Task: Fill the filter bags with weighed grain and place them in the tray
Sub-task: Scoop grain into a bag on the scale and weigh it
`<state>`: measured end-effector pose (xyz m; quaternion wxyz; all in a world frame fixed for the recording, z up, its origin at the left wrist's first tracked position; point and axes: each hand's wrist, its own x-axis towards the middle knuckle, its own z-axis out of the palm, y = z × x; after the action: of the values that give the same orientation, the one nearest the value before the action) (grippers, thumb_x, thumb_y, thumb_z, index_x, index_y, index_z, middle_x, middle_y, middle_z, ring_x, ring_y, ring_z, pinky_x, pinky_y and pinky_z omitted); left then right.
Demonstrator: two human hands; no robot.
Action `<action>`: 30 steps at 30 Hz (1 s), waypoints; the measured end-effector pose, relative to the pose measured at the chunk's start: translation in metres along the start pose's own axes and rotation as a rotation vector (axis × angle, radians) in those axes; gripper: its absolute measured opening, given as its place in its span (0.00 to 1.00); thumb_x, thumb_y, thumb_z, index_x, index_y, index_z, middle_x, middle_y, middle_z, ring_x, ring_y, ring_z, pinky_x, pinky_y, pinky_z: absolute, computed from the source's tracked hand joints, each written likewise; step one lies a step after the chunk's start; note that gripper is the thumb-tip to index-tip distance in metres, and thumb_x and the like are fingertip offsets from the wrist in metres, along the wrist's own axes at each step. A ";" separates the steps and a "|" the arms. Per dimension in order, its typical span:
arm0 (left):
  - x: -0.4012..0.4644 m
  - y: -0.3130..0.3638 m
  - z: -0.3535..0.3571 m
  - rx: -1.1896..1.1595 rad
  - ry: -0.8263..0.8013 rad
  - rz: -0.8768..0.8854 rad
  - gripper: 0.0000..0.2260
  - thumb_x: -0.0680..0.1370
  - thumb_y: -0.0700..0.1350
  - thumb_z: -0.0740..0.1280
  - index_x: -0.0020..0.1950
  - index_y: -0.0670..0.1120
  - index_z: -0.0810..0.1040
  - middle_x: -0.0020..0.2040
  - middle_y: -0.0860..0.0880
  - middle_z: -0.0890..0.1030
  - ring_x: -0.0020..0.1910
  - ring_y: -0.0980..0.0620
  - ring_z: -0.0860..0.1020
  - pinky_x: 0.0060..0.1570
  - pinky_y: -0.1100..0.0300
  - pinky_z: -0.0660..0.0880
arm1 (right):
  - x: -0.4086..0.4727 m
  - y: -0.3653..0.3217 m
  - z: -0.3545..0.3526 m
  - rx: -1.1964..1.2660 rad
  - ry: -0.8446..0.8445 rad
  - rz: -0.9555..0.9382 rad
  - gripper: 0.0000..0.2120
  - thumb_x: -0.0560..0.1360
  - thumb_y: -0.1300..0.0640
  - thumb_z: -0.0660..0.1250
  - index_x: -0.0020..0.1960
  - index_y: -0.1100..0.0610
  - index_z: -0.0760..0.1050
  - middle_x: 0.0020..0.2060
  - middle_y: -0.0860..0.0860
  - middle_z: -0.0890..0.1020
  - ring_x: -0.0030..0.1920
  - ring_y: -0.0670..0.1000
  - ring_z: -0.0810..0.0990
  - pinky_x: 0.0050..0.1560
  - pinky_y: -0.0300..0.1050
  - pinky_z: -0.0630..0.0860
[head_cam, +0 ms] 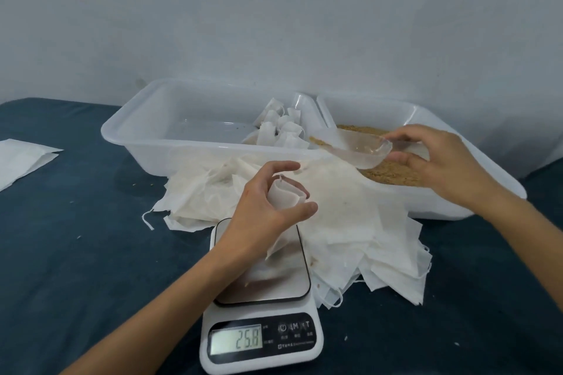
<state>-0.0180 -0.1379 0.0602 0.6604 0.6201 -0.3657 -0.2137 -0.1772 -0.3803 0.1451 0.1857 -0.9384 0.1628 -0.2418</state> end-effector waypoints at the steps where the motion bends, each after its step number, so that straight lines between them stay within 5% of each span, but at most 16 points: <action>1: 0.000 -0.001 0.000 0.012 0.000 -0.002 0.25 0.69 0.44 0.79 0.64 0.55 0.77 0.48 0.51 0.86 0.46 0.54 0.84 0.47 0.63 0.79 | 0.005 0.011 -0.001 -0.008 0.041 0.052 0.12 0.77 0.58 0.73 0.59 0.48 0.80 0.53 0.36 0.81 0.54 0.32 0.77 0.53 0.21 0.66; 5: 0.001 -0.006 0.001 0.094 -0.035 -0.017 0.20 0.78 0.38 0.73 0.64 0.56 0.76 0.48 0.53 0.87 0.48 0.52 0.84 0.54 0.55 0.79 | 0.028 0.055 0.001 -0.101 0.101 0.345 0.15 0.76 0.57 0.75 0.62 0.57 0.80 0.58 0.52 0.83 0.58 0.48 0.79 0.58 0.41 0.69; 8: 0.002 -0.008 0.002 0.098 -0.041 -0.008 0.13 0.85 0.37 0.63 0.64 0.53 0.75 0.46 0.51 0.88 0.47 0.50 0.84 0.61 0.46 0.77 | 0.036 0.077 0.011 -0.175 0.024 0.470 0.16 0.74 0.56 0.77 0.59 0.59 0.81 0.58 0.55 0.84 0.59 0.54 0.80 0.57 0.45 0.71; 15: 0.010 0.005 -0.009 -0.019 0.053 0.142 0.10 0.87 0.40 0.58 0.61 0.45 0.78 0.49 0.46 0.87 0.44 0.46 0.85 0.49 0.56 0.80 | 0.042 0.090 0.030 -0.304 -0.207 0.531 0.11 0.73 0.53 0.78 0.53 0.53 0.83 0.58 0.52 0.83 0.52 0.51 0.78 0.54 0.45 0.74; 18: 0.027 0.019 -0.025 -0.042 0.134 0.123 0.14 0.88 0.45 0.57 0.56 0.41 0.81 0.50 0.45 0.88 0.44 0.44 0.87 0.42 0.50 0.81 | 0.041 0.088 0.030 -0.349 -0.231 0.549 0.13 0.73 0.49 0.77 0.54 0.52 0.81 0.58 0.51 0.83 0.54 0.51 0.79 0.57 0.49 0.76; 22: 0.068 0.040 -0.044 -0.011 0.192 0.128 0.16 0.89 0.48 0.57 0.53 0.45 0.83 0.50 0.47 0.88 0.48 0.49 0.87 0.42 0.53 0.82 | 0.036 0.070 0.037 -0.334 0.062 0.460 0.17 0.77 0.45 0.71 0.62 0.52 0.79 0.57 0.49 0.82 0.57 0.52 0.80 0.61 0.55 0.75; 25: 0.110 0.049 -0.048 0.154 0.258 0.146 0.16 0.88 0.49 0.58 0.54 0.46 0.84 0.50 0.46 0.87 0.39 0.55 0.84 0.34 0.57 0.81 | 0.034 0.040 0.051 -0.095 0.361 0.258 0.08 0.79 0.51 0.70 0.55 0.52 0.82 0.48 0.46 0.84 0.46 0.44 0.80 0.50 0.42 0.77; 27: 0.136 0.046 -0.046 0.425 0.258 0.081 0.16 0.88 0.50 0.58 0.55 0.47 0.85 0.46 0.44 0.86 0.39 0.48 0.84 0.46 0.56 0.79 | 0.035 0.018 0.062 0.022 0.428 0.188 0.06 0.80 0.53 0.69 0.51 0.53 0.83 0.42 0.44 0.84 0.42 0.41 0.80 0.44 0.38 0.76; 30: 0.163 0.035 -0.043 0.805 0.146 -0.096 0.16 0.86 0.48 0.59 0.56 0.46 0.86 0.46 0.37 0.86 0.53 0.39 0.82 0.55 0.53 0.74 | 0.036 -0.002 0.074 0.094 0.435 0.123 0.07 0.81 0.53 0.67 0.50 0.55 0.83 0.39 0.45 0.83 0.40 0.45 0.81 0.44 0.45 0.78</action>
<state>0.1128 -0.2245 0.1316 0.3785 0.8587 -0.3431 -0.0394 -0.1086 -0.3722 0.0996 0.2041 -0.8428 0.2444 -0.4339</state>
